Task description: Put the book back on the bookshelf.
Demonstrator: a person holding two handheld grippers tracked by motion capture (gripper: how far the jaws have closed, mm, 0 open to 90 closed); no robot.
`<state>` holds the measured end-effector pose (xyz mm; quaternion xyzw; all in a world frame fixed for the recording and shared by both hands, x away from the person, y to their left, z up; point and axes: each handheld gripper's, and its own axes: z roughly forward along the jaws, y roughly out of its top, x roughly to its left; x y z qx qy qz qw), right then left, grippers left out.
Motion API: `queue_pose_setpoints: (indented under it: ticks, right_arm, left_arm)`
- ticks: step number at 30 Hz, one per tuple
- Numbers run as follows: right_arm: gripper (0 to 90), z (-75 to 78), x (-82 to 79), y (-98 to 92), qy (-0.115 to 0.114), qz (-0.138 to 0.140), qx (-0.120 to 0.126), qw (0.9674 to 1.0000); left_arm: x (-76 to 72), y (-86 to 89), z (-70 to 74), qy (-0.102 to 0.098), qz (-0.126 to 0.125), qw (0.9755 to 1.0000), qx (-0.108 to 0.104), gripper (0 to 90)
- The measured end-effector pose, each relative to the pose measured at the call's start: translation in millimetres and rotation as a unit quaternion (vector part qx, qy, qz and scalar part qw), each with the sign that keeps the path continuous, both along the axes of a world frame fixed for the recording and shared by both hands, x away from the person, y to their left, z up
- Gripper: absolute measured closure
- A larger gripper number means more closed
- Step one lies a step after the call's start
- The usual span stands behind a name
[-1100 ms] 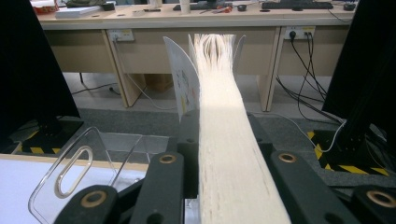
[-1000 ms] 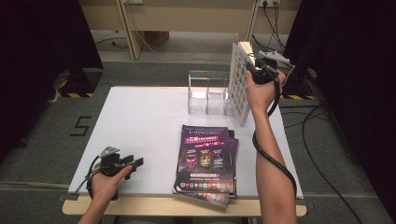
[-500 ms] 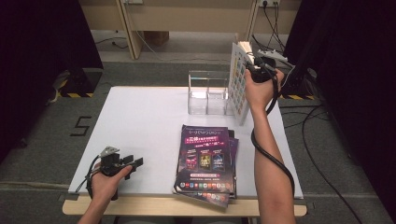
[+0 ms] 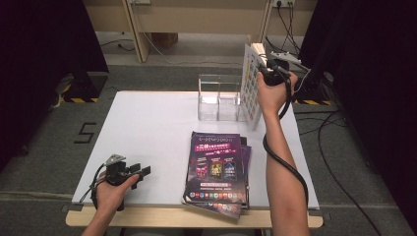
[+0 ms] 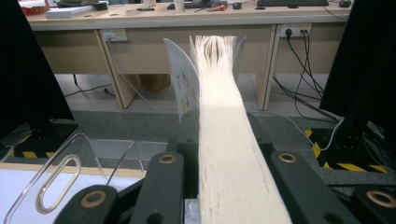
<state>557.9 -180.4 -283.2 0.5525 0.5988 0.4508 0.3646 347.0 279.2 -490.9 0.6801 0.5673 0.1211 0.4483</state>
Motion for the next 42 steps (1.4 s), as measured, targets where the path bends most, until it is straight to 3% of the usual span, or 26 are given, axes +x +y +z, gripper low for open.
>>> queue_pose_setpoints:
  ticks: [12, 37, 42]
  right_arm:
    - [74.3, -3.3, 4.0, 1.3, -0.010, -0.003, -0.002, 0.9999]
    - [74.1, -20.6, 11.2, 2.2, -0.007, -0.005, -0.009, 0.9999]
    - [73.8, -24.9, 8.4, -0.2, -0.007, -0.017, -0.009, 0.9998]
  left_arm:
    - [0.0, -0.5, -0.9, 0.000, -0.001, 1.0000, -0.001, 45.0]
    - [0.2, -2.1, -2.8, 0.003, -0.003, 1.0000, 0.001, 45.0]
    - [-0.4, -2.9, -2.6, 0.002, -0.006, 1.0000, 0.003, 45.0]
